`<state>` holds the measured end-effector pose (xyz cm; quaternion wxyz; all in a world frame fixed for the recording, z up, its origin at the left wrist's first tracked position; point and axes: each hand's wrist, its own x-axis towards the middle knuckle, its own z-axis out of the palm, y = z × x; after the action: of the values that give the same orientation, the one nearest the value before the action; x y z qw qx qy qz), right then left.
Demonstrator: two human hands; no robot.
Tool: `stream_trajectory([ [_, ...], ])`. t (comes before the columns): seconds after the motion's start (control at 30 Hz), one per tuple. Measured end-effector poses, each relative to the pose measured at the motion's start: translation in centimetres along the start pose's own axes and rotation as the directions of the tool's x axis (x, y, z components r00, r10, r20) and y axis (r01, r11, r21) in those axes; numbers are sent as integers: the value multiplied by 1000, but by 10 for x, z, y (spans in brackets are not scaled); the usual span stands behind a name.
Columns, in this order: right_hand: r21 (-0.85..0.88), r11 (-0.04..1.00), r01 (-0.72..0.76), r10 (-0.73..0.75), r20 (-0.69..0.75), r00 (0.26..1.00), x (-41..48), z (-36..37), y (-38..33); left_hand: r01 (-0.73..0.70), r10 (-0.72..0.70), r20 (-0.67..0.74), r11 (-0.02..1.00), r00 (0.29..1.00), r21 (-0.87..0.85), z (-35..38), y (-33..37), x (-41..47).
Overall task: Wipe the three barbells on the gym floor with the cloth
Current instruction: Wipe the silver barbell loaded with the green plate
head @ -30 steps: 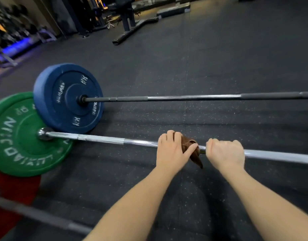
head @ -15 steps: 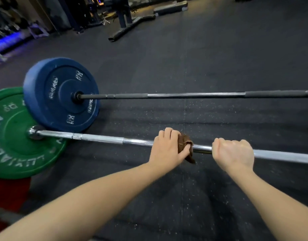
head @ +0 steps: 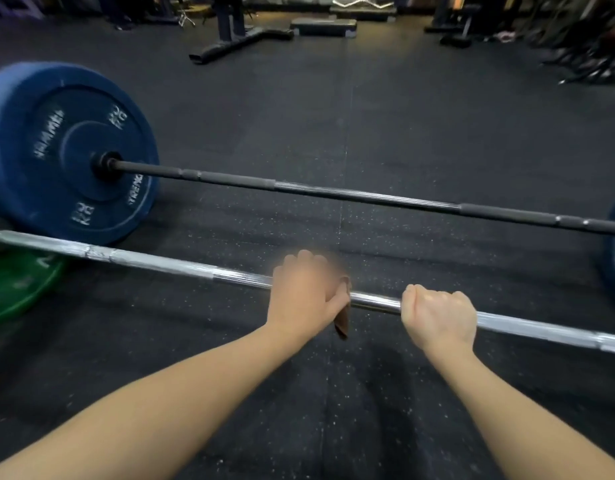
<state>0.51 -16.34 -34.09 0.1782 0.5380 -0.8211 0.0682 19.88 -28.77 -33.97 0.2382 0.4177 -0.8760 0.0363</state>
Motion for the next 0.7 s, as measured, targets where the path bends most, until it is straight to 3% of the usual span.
stream_trajectory([
  [0.13,-14,1000,9,-7,134,991,-3,-8,-1,-26,26,27,999,999,-27,1,26,-2],
  [0.27,-122,991,50,-21,226,974,-6,-14,-2,-118,120,69,993,990,-30,-2,9,-1],
  [0.37,-246,964,98,13,413,911,-4,-32,-7,-129,130,43,991,991,-24,-6,-18,-3],
  [0.53,-40,998,-43,56,401,914,23,-47,-37,-59,59,-23,998,998,6,-9,-62,-6],
  [0.7,-5,978,210,-187,430,883,45,-40,-106,-36,35,-54,999,998,-28,-8,-60,-8],
])
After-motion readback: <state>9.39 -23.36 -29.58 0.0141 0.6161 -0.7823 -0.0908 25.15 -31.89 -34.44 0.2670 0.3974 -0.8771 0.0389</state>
